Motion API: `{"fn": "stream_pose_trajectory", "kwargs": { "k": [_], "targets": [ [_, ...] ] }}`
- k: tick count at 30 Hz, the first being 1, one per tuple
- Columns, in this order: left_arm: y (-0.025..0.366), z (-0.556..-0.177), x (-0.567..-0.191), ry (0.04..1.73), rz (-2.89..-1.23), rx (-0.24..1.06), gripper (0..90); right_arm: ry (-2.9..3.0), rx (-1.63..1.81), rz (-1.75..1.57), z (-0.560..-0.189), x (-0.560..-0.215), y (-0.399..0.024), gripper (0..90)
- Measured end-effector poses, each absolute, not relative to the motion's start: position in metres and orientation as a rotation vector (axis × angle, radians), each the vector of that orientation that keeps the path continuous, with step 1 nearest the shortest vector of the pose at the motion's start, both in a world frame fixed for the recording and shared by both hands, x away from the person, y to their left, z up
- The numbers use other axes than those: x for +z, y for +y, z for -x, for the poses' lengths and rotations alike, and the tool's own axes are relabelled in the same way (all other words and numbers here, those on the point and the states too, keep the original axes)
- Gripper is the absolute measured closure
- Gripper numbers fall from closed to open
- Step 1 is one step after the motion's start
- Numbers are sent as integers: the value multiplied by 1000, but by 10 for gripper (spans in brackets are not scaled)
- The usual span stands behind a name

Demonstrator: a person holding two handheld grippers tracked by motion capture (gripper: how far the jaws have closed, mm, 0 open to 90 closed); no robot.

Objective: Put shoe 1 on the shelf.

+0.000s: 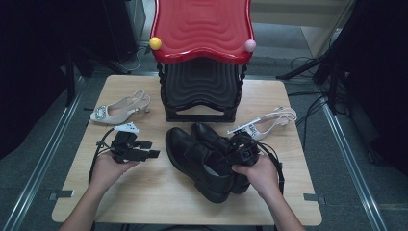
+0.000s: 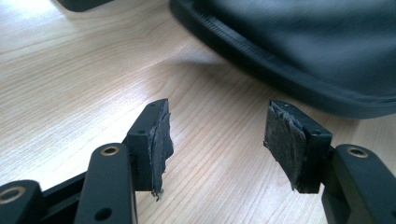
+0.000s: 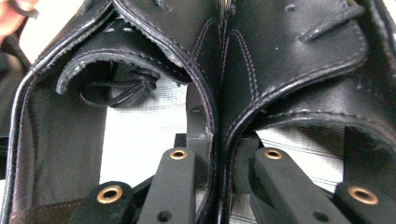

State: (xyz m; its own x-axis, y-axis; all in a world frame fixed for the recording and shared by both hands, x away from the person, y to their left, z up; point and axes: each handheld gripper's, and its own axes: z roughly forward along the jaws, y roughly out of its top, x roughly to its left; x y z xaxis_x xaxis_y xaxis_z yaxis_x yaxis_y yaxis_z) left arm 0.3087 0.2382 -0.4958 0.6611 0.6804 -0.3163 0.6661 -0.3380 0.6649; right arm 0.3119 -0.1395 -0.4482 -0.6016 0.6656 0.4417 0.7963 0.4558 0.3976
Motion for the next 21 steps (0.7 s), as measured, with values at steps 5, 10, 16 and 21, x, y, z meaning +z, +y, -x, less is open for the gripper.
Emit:
{"fn": "stream_pose_trajectory", "kwargs": {
  "k": [5,10,16,21],
  "targets": [
    [239,-309,-496,1044,-2060,26,408,-2482,-921,1264,-308,-429,-145,831],
    [239,-309,-496,1049,-2048,19,408,-2440,-1048,1279,-309,-400,-156,830],
    [236,-309,-497,1041,-2069,23,408,-2452,-1222,1352,-315,-370,-158,830],
    [236,-309,-497,1039,-2063,13,411,-2412,-1305,1444,-339,-358,-151,830]
  ]
}}
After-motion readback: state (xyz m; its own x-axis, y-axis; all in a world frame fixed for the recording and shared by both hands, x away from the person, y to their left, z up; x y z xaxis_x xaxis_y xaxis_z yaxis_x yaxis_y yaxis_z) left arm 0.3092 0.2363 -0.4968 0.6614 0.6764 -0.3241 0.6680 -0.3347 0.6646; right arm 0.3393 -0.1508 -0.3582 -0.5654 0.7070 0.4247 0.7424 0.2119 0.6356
